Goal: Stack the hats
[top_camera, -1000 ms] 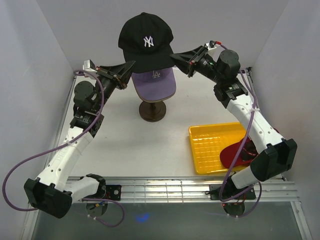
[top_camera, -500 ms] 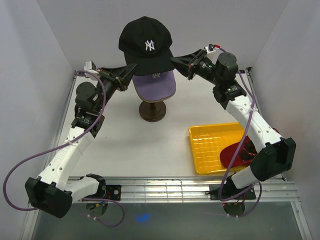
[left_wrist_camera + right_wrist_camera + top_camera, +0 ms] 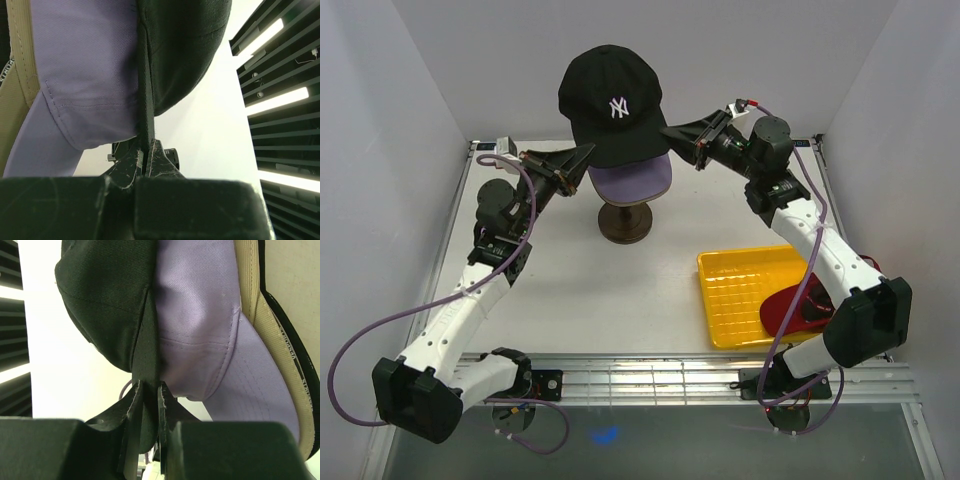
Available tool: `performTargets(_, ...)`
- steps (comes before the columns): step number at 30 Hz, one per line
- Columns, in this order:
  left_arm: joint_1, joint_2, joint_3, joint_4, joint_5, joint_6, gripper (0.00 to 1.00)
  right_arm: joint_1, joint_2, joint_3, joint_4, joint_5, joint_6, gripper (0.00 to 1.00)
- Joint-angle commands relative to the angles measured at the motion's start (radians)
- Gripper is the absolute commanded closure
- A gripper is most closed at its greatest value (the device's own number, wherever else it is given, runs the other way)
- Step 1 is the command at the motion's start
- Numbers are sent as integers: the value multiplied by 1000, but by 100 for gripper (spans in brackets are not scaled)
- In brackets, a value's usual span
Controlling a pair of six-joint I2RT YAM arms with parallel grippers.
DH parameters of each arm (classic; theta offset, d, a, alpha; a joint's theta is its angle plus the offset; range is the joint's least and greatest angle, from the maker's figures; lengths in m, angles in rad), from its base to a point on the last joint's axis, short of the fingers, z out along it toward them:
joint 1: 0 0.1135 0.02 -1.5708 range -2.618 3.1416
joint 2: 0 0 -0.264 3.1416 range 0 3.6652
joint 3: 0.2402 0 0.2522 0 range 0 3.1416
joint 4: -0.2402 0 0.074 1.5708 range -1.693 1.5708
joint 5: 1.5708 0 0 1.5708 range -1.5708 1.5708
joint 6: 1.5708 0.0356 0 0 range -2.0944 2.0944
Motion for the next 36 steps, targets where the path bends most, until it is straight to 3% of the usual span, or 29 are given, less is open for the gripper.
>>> performTargets(1,-39,10,-35,-94,205,72,100,25,-12,-34,6,-51,-58,92)
performTargets(15,-53,63,-25,-61,295,182,100,6,-12,-77,6,-58,-86,92)
performTargets(36,-53,45,-227,-2,309,152,100,-15,-13,-197,33,-65,-101,92)
